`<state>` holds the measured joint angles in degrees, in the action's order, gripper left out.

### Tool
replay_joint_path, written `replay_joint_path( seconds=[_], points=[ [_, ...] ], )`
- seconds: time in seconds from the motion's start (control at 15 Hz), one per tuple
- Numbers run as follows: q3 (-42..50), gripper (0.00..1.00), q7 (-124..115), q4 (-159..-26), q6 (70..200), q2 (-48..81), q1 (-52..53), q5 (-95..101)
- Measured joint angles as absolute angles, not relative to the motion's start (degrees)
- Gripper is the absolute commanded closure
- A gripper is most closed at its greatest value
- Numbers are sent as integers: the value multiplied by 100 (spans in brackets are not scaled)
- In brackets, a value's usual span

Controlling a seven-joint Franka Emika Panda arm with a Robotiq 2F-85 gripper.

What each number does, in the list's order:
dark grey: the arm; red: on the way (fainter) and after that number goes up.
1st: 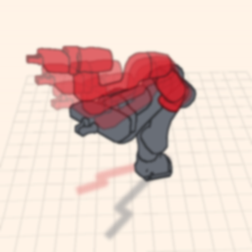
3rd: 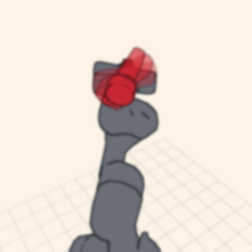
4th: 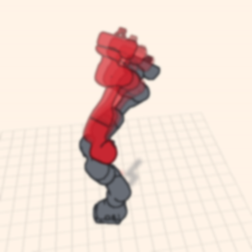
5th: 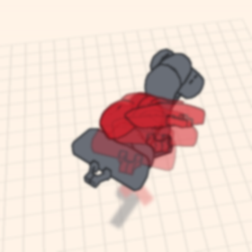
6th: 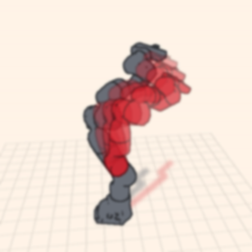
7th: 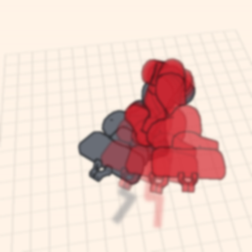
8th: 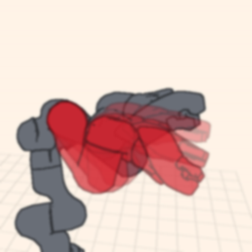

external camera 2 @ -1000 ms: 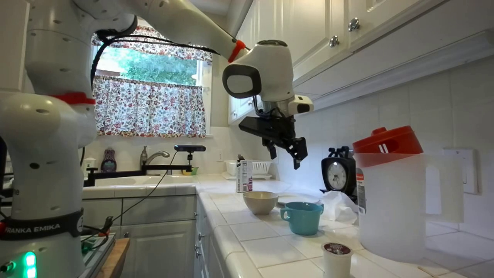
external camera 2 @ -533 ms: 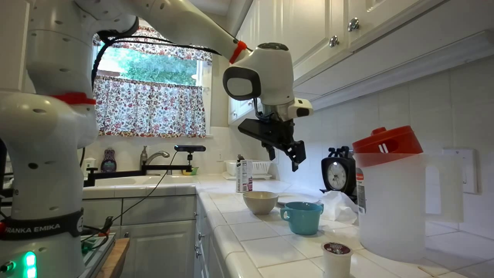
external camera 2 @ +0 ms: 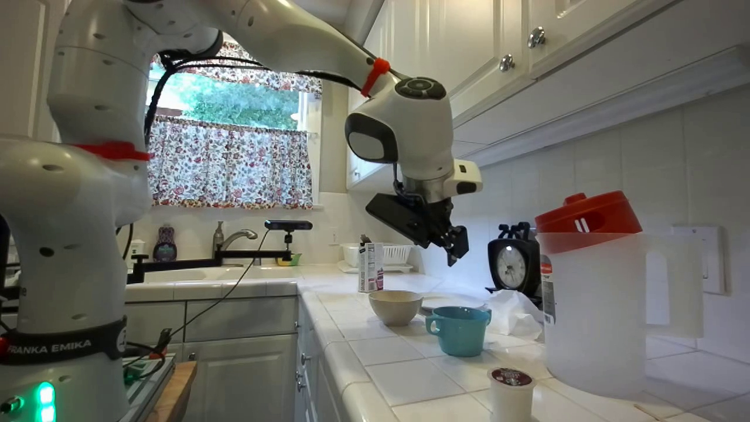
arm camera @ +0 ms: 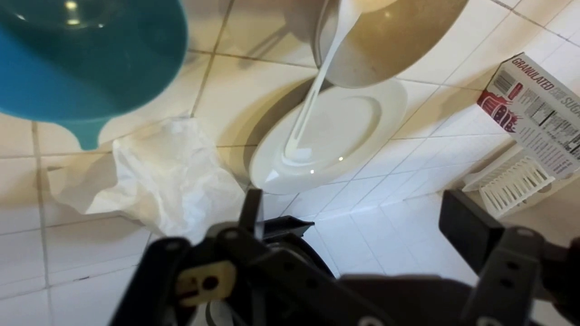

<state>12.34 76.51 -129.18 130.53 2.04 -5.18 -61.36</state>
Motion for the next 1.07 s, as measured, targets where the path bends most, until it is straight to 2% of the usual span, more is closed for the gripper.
replay_joint_path(
  seconds=[1.07],
  points=[
    [1060, 0, 8516, -12355, 12280, 1279, -824, -7050]
  ],
)
